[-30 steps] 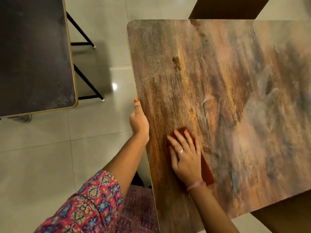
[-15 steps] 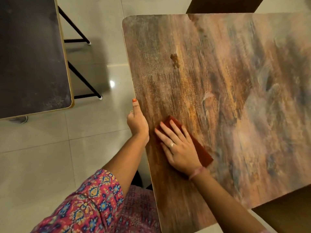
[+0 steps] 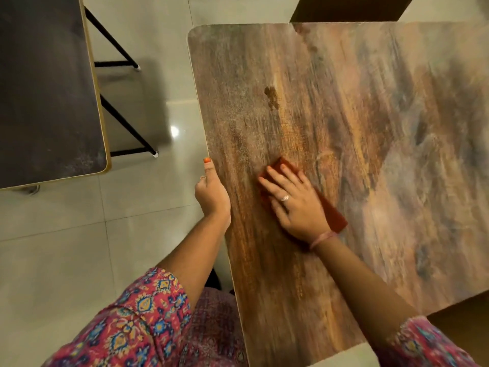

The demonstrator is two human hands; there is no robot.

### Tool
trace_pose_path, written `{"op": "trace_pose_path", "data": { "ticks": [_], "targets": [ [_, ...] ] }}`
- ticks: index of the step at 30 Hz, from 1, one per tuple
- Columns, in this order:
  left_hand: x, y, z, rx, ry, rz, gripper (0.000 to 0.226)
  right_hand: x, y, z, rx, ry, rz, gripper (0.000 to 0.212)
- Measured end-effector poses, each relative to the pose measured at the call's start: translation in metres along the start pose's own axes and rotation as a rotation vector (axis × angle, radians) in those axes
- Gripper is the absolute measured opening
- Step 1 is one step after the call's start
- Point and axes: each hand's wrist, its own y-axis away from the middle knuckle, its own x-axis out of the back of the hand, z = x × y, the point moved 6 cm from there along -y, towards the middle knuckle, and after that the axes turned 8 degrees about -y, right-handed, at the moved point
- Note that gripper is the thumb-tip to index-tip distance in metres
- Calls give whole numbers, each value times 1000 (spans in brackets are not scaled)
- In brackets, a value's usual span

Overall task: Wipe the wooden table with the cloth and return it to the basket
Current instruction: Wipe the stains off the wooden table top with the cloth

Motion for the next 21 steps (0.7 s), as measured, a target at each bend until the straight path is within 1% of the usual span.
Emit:
{"op": "trace_pose_path", "data": {
  "ticks": [1,2,4,5,6,7,8,10,11,12,13,14,15,17,18,19,20,21],
  "targets": [
    [0,0,1,3,-2,4,55,11,4,20,-34,2,25,46],
    [0,-1,1,7,-2,5,56,23,4,44,-158,-11,87,45],
    [0,0,1,6,3,9,56,46,-2,85,-523,-84,286,44],
    [0,0,2,5,2,12,56,46,-5,88,-666,-126,366,44],
    [0,0,2,6,0,9,56,40,-10,77,-721,-153,404,43],
    [0,0,2,7,3,3,55,31,-14,56,-671,-162,392,43],
    [0,0,1,6,6,-2,55,16,-16,31,-528,-152,323,43],
    [0,1,2,-2,2,-4,54,-11,-2,-17,-141,-76,96,43],
    [0,0,2,-3,2,-7,54,-16,8,-24,21,-38,-9,43],
    [0,0,1,1,7,-11,54,-13,10,-20,142,-24,-84,43],
    [0,0,1,5,14,-18,54,-5,5,-6,197,-18,-112,42],
    [-1,0,1,5,21,-23,54,4,-5,11,168,-18,-79,41],
    [-1,0,2,2,26,-23,54,17,-21,31,49,-36,11,40],
    [-1,0,2,-3,30,-16,55,43,-53,73,-348,-88,253,40],
    [0,0,2,-5,31,-15,55,50,-65,84,-552,-112,365,40],
    [-1,-1,0,-2,31,-17,55,50,-73,83,-710,-131,437,41],
    [-2,-2,-1,1,29,-23,55,44,-79,69,-754,-137,452,41],
    [-2,-3,-2,1,31,-28,56,32,-85,47,-677,-141,423,41]
  ]
}}
